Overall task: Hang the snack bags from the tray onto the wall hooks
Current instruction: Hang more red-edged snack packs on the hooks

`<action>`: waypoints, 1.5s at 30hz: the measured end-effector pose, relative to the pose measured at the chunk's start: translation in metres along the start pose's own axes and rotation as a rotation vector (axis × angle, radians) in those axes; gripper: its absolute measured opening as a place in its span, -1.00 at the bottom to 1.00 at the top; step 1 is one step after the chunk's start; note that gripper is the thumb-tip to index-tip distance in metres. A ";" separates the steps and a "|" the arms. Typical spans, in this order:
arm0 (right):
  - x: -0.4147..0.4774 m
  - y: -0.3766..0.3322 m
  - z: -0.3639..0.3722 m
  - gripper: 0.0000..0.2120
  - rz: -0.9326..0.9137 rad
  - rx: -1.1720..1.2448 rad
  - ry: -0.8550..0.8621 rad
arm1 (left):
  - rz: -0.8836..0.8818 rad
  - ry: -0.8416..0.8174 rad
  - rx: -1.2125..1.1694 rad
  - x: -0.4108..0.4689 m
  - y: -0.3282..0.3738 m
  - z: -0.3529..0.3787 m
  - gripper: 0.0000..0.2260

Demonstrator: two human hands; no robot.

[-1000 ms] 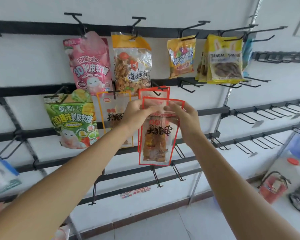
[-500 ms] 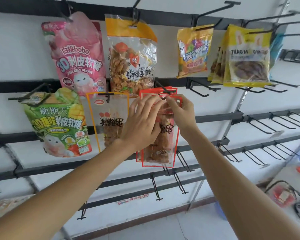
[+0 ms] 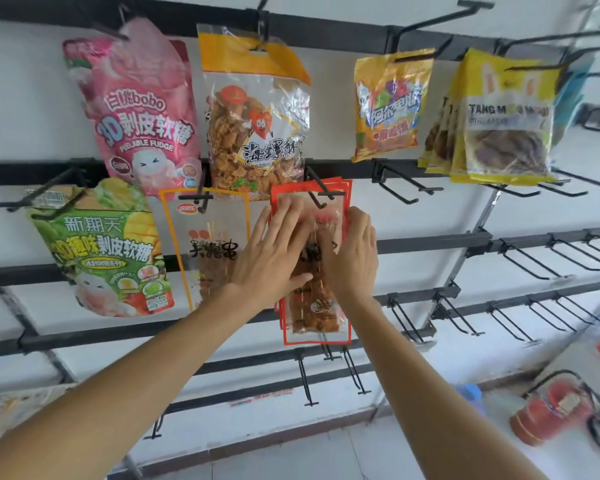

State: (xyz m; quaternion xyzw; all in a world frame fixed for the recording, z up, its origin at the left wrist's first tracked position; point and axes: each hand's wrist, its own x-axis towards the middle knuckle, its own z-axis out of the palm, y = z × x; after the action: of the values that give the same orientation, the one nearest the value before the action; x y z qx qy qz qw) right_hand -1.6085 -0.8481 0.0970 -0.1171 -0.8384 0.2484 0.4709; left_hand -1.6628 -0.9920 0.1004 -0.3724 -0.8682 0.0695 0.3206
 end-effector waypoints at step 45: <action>-0.267 -0.266 -0.026 -0.37 -0.416 0.032 -1.289 | -0.708 -0.686 -0.256 -0.437 -0.096 -0.187 -0.46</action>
State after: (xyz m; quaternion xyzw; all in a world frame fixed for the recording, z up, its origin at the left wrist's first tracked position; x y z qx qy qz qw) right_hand -1.4355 -1.1808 0.0527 0.2253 -0.9529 0.1851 -0.0833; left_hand -1.3810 -1.3844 0.0610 -0.0476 -0.9980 -0.0321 -0.0273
